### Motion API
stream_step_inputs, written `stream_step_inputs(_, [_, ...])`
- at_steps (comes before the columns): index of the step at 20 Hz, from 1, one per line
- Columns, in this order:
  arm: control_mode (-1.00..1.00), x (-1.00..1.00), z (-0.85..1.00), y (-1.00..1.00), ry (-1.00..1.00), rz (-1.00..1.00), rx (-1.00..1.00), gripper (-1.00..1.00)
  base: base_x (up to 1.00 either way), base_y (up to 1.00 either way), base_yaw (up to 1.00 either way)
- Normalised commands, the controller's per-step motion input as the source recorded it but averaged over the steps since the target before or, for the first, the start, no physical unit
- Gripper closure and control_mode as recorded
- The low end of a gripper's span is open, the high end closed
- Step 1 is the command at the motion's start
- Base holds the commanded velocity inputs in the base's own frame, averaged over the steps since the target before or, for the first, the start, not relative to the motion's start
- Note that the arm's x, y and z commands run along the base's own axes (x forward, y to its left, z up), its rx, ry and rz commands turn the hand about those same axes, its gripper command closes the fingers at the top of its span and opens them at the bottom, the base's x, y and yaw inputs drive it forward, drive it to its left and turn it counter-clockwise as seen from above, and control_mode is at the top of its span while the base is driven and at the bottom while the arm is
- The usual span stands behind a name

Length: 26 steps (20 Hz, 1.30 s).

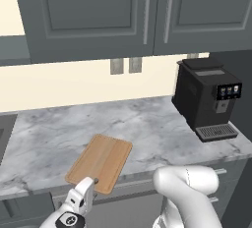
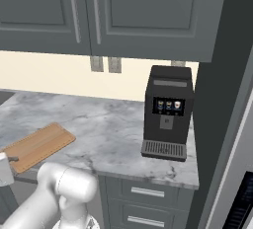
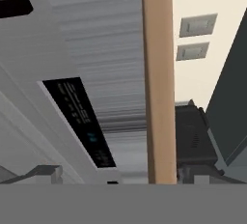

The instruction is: Move the cutting board and knife to the sink. Then move spray from the shelves to the counter.

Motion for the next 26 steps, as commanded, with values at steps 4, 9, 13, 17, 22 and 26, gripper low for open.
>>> stream_step_inputs(4, [-1.00, 0.05, 0.00, -0.06, 0.00, 0.00, 0.00, -1.00, 0.00, 0.00, 0.00])
stream_step_inputs(9, [-1.00, 0.00, 0.01, -0.01, 0.00, 0.00, 0.00, 1.00, 0.00, 0.00, 0.00])
stream_step_inputs(13, [-1.00, 0.00, 0.05, -0.05, 0.00, 0.00, 0.00, 1.00, 0.00, 0.00, 0.00])
stream_step_inputs(17, [-1.00, -0.12, 0.22, -0.05, -0.04, 0.00, 0.00, 1.00, 0.00, 0.00, 0.00])
stream_step_inputs(22, [-1.00, -0.25, 0.37, -0.01, 0.00, 0.00, 0.00, 1.00, 0.00, 0.00, 0.00])
stream_step_inputs(26, [-1.00, -0.26, 0.50, 0.00, 0.00, 0.00, 0.00, 1.00, 0.00, 0.00, 0.00])
